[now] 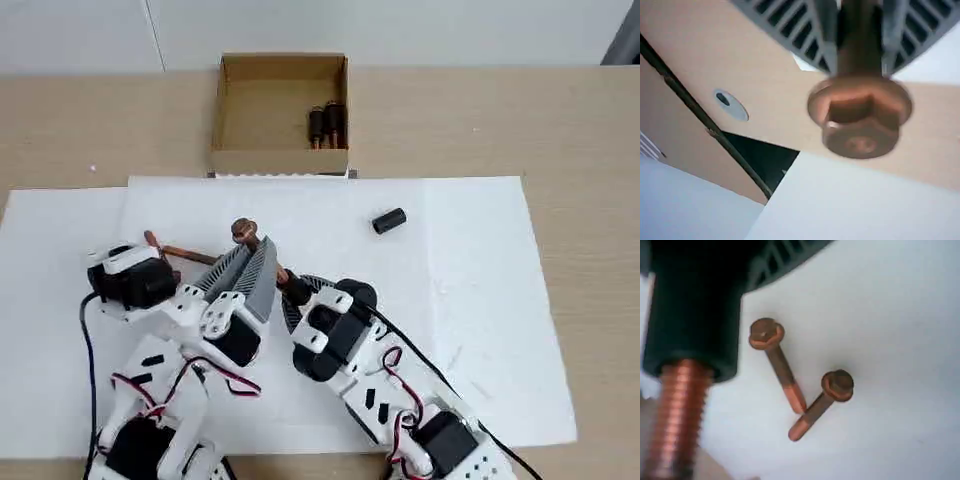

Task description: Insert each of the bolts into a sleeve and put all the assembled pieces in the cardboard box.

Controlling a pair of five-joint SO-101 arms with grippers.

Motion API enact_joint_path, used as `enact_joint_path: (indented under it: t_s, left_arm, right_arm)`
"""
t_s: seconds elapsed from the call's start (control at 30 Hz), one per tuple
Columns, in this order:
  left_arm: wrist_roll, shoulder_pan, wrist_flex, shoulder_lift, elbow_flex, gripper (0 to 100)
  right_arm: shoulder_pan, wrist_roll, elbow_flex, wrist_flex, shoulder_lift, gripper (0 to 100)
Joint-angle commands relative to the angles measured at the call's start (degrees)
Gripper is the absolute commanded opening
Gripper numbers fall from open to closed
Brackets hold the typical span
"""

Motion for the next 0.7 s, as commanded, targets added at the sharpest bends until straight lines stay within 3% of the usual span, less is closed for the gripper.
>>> enact_joint_path:
  t_s: [0.0, 0.17, 0.33, 0.57, 0.67]
  left_arm:
    - [-0.53, 0.26, -1.67, -0.35, 0.04, 1]
    - [-0.53, 2.29, -0.88, -0.44, 2.51, 1]
    - [-0.53, 7.65, 4.84, -0.44, 2.77, 1]
    - [-0.62, 7.82, 8.26, -0.53, 2.77, 1]
    - [-0.88, 7.47, 8.26, -0.53, 2.68, 7]
  right_arm:
    - [-0.4, 0.7, -1.41, -1.8, -0.4, 0.2]
    - [-0.4, 0.7, -1.41, -1.8, -0.4, 0.2]
    - [-0.4, 0.7, -1.41, -1.8, -0.4, 0.2]
    - [-0.4, 0.7, -1.41, -1.8, -0.4, 0.2]
    - [-0.4, 0.7, -1.41, -1.8, -0.4, 0.2]
